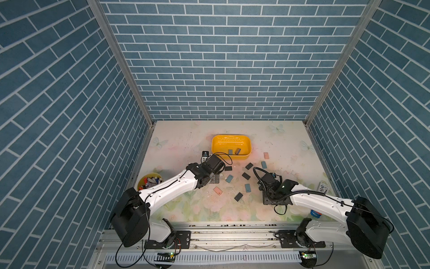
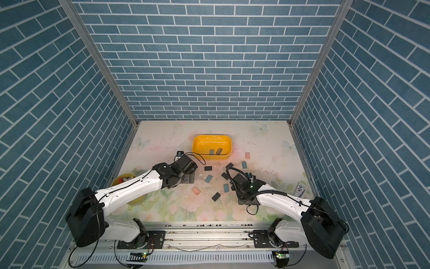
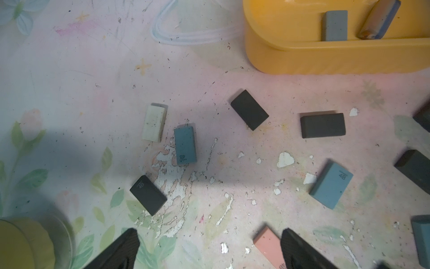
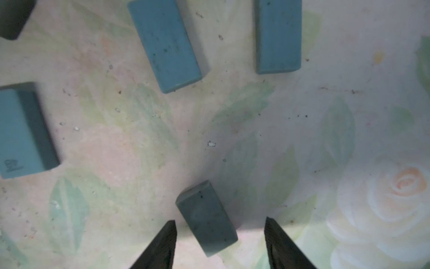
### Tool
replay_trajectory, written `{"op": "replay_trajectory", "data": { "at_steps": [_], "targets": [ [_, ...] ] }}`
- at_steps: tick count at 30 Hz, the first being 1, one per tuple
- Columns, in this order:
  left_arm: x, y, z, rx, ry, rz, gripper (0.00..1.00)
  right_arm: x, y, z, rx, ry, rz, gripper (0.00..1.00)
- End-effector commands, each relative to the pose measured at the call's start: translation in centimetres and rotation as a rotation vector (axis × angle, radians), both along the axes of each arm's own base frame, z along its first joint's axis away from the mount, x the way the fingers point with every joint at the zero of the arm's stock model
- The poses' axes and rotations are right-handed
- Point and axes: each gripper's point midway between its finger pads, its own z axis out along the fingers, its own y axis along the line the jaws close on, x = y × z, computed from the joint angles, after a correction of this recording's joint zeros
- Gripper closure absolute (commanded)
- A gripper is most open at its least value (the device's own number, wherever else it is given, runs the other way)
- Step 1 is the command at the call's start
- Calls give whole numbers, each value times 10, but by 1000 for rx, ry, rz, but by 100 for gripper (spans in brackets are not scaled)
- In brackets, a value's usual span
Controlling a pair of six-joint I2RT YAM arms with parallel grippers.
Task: Put the eraser in the storage box
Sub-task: Pick up the eraser from the center of the board.
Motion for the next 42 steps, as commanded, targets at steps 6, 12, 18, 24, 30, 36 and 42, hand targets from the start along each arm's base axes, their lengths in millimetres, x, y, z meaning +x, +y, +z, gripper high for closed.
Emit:
{"op": "replay_trajectory", "data": {
  "at_steps": [6, 12, 18, 24, 30, 36, 42],
  "targets": [
    [-4, 2, -7, 4, 7, 6, 1, -2, 0, -16, -20, 35, -38, 44],
    [-5, 3, -11, 15, 15, 6, 1, -3, 5, -21, -10, 54, -29, 53],
    [-5, 3, -14, 20, 21, 5, 1, -6, 9, -27, 7, 75, -28, 65],
    [-5, 4, -16, 24, 21, 6, 1, -7, 12, -30, 19, 88, -26, 77],
    [-7, 5, -18, 30, 24, 6, 1, -4, 13, -24, 20, 72, -24, 86],
    [-6, 9, -17, 48, 17, 8, 1, 8, 16, -6, 15, 22, -11, 88],
    [-6, 14, -15, 71, 7, 8, 1, 24, 25, 22, 28, -44, 14, 88]
  ]
}}
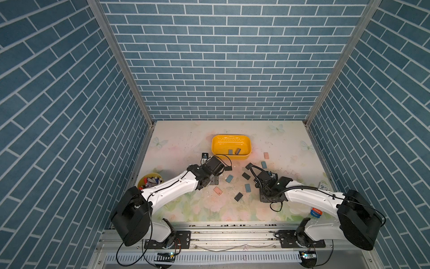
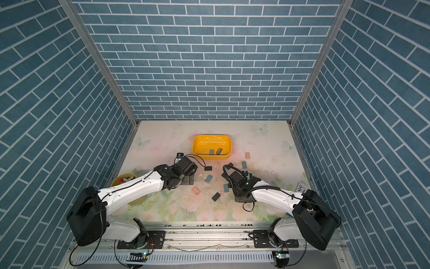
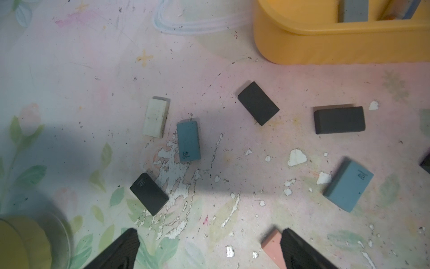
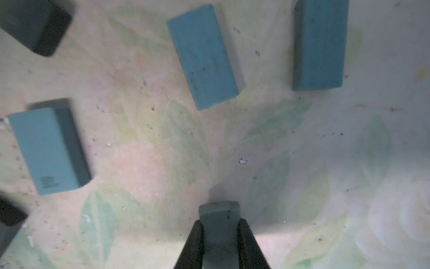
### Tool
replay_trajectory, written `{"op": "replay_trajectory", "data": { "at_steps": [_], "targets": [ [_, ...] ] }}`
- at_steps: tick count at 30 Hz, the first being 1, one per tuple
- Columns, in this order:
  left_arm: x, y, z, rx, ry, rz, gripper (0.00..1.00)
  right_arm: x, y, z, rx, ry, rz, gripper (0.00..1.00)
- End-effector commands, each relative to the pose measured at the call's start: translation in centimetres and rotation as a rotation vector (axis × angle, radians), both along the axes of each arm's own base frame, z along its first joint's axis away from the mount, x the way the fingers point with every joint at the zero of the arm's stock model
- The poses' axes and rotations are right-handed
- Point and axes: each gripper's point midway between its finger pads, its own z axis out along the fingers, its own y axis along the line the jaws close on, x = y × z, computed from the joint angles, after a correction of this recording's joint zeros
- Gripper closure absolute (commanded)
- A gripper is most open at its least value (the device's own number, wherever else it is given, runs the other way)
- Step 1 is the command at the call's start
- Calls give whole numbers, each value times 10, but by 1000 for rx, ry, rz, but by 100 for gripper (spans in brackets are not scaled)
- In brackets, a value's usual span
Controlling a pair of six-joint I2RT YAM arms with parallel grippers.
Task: Put the eraser in the storage box
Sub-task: Pick up the eraser from the center of the board, then place the eraser in the storage box.
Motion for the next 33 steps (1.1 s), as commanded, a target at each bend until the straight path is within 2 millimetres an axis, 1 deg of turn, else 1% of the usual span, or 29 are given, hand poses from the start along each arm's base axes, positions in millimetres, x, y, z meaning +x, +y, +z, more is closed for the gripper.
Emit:
{"op": "replay_trajectory", "data": {
  "at_steps": [1, 6, 9, 12, 16, 18, 24, 28, 32, 33],
  "targets": [
    [-4, 9, -3, 50, 4, -3, 1, 12, 3, 24, -3, -55, 4, 88],
    [-3, 13, -2, 67, 1, 1, 1, 29, 21, 50, 28, -107, 50, 88],
    [-3, 16, -4, 62, 8, 9, 1, 43, 33, 66, 34, -132, 80, 89],
    [-4, 19, -9, 41, 31, 24, 1, 58, 44, 82, 47, -157, 102, 89],
    [-8, 27, -18, 16, 57, 50, 1, 80, 61, 99, 108, -175, 125, 89],
    [-9, 32, -20, 8, 65, 69, 0, 92, 68, 104, 136, -174, 132, 89],
    [-8, 56, -30, -35, 93, 163, 1, 130, 92, 120, 180, -177, 173, 90],
    [-8, 68, -34, -65, 92, 220, 1, 155, 103, 124, 196, -164, 188, 90],
    [-5, 76, -37, -78, 95, 264, 1, 180, 114, 126, 212, -148, 202, 90],
    [-5, 77, -39, -89, 101, 273, 1, 186, 115, 122, 211, -137, 198, 91]
  ]
}}
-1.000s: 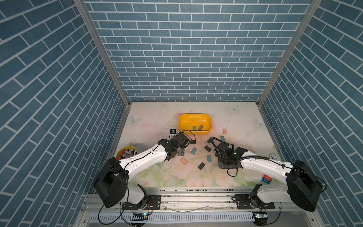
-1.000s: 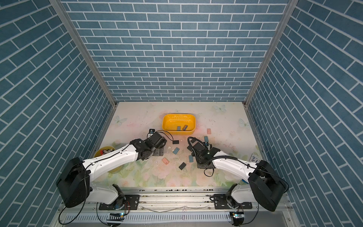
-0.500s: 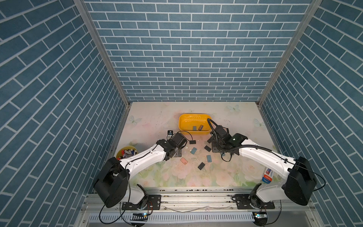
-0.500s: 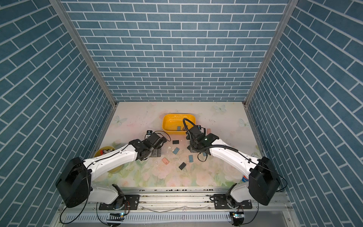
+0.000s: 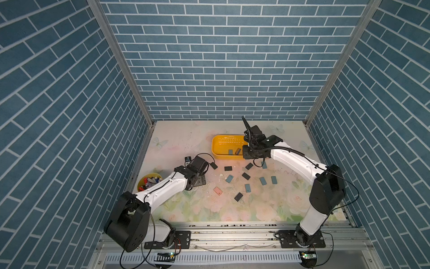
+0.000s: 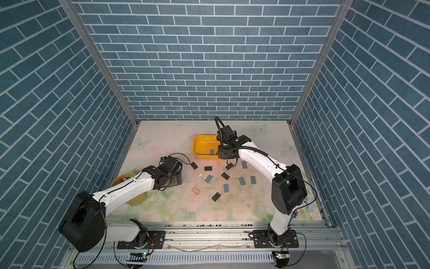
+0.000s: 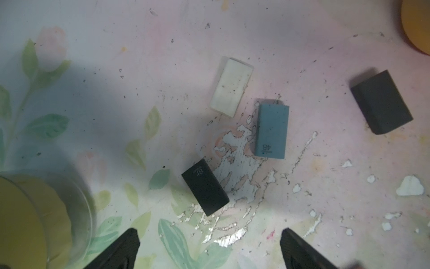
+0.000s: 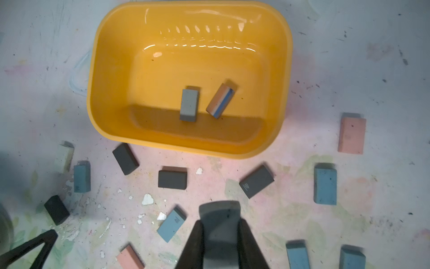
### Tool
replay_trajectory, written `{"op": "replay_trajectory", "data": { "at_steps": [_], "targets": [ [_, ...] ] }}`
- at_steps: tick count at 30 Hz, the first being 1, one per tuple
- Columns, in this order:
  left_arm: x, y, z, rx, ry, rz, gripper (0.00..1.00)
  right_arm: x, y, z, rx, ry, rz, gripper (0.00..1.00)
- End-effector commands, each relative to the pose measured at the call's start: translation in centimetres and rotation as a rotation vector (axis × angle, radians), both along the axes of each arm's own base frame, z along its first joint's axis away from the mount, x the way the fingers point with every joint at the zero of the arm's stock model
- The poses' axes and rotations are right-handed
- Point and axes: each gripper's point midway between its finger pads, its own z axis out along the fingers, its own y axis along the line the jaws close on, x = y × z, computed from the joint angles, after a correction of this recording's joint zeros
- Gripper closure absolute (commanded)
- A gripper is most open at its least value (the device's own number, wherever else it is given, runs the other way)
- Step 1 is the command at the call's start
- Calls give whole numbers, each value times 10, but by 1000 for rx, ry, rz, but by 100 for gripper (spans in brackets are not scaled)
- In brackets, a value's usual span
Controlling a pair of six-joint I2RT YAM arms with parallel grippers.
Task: Put the eraser in the storage box
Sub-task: Place the eraser in the storage box.
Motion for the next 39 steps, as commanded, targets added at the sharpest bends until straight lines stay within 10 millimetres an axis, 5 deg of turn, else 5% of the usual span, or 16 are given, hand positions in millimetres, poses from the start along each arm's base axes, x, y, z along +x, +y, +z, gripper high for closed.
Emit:
{"op": "replay_trajectory", "data": {
  "at_steps": [1, 15, 17, 28, 35, 39],
  "targets": [
    [-1, 5, -6, -41, 10, 48, 1, 10, 3, -6, -10, 51, 45, 91],
    [3, 19, -25, -120, 52, 153, 4, 67, 24, -40, 0, 146, 58, 91],
    [4, 21, -25, -123, 52, 161, 4, 72, 27, -59, -21, 176, 62, 91],
    [5, 23, -37, -134, 72, 191, 9, 83, 27, -87, -66, 215, 59, 88],
    [4, 21, -45, -154, 82, 212, 13, 83, 23, -89, -93, 208, 59, 79],
    [3, 20, -49, -158, 94, 220, 16, 81, 21, -87, -93, 204, 61, 63]
  ]
}}
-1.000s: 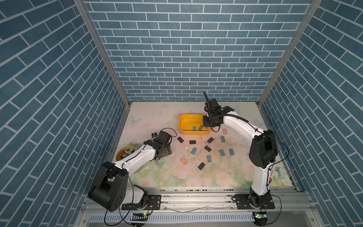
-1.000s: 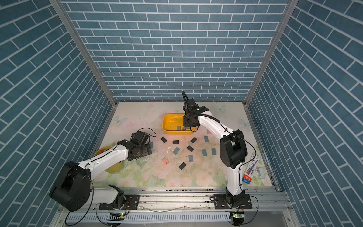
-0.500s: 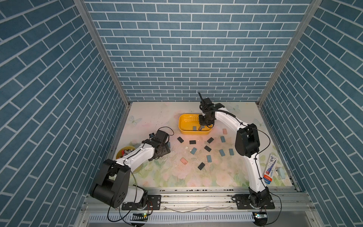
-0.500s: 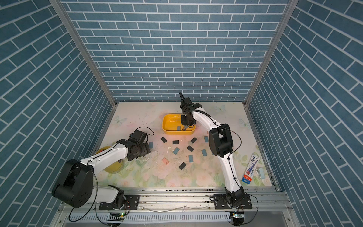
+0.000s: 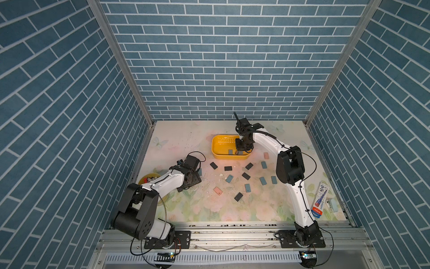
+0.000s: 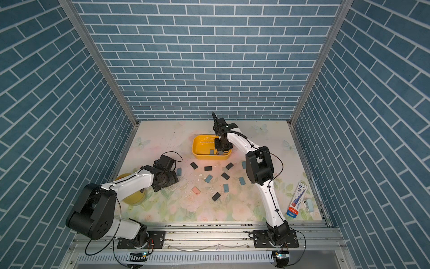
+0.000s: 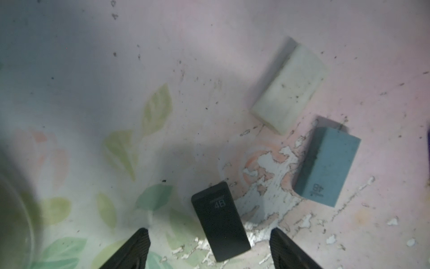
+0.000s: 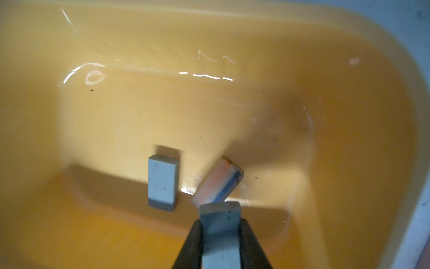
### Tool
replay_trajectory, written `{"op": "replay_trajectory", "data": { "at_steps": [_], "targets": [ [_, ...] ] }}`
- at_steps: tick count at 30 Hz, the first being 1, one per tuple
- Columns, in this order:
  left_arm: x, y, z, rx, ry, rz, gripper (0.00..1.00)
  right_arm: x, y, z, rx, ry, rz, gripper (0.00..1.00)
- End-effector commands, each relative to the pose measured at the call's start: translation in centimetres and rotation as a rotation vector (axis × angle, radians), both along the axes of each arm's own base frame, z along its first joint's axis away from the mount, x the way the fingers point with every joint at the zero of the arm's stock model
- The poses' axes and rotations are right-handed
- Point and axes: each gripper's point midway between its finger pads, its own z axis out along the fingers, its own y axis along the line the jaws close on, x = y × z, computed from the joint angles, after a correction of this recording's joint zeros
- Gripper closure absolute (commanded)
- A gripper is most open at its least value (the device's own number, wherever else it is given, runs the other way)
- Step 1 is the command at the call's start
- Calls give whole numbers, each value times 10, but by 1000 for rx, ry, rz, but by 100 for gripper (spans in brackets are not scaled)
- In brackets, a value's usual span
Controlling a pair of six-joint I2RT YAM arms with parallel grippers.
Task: Put the eraser in the storage box
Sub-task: Place the eraser in the storage box.
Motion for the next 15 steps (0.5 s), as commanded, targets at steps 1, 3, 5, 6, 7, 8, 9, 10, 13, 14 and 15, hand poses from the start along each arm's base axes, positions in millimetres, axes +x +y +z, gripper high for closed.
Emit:
{"op": "replay_trajectory", "data": {
  "at_steps": [1, 3, 5, 6, 7, 8, 9, 10, 13, 14, 15],
  "targets": [
    [-5, 4, -8, 3, 22, 24, 17, -3, -7, 6, -25, -6, 15, 59],
    [-5, 4, -9, 4, 20, 30, 19, -5, -8, 11, -21, -21, 15, 53],
    [-5, 5, -9, 9, 19, 34, 21, -6, -8, 18, -13, -39, 15, 46],
    [-6, 6, -10, 11, 22, 37, 22, -6, -9, 21, -10, -49, 16, 43],
    [-5, 6, -9, 11, 19, 39, 23, -8, -10, 24, -9, -54, 15, 40],
    [-5, 6, -9, 11, 19, 39, 24, -8, -10, 28, -5, -63, 16, 38],
    [-5, 6, -9, 10, 19, 40, 25, -10, -10, 34, -2, -74, 19, 36],
    [-5, 6, -10, 11, 18, 43, 25, -12, -10, 35, -5, -82, 20, 35],
    [-5, 7, -10, 12, 19, 46, 29, -18, -12, 61, 7, -145, 28, 32],
    [-5, 8, -11, 17, 21, 47, 30, -20, -13, 67, 5, -166, 29, 31],
    [-5, 8, -10, 21, 19, 49, 32, -23, -15, 74, 2, -188, 31, 30]
  ]
}}
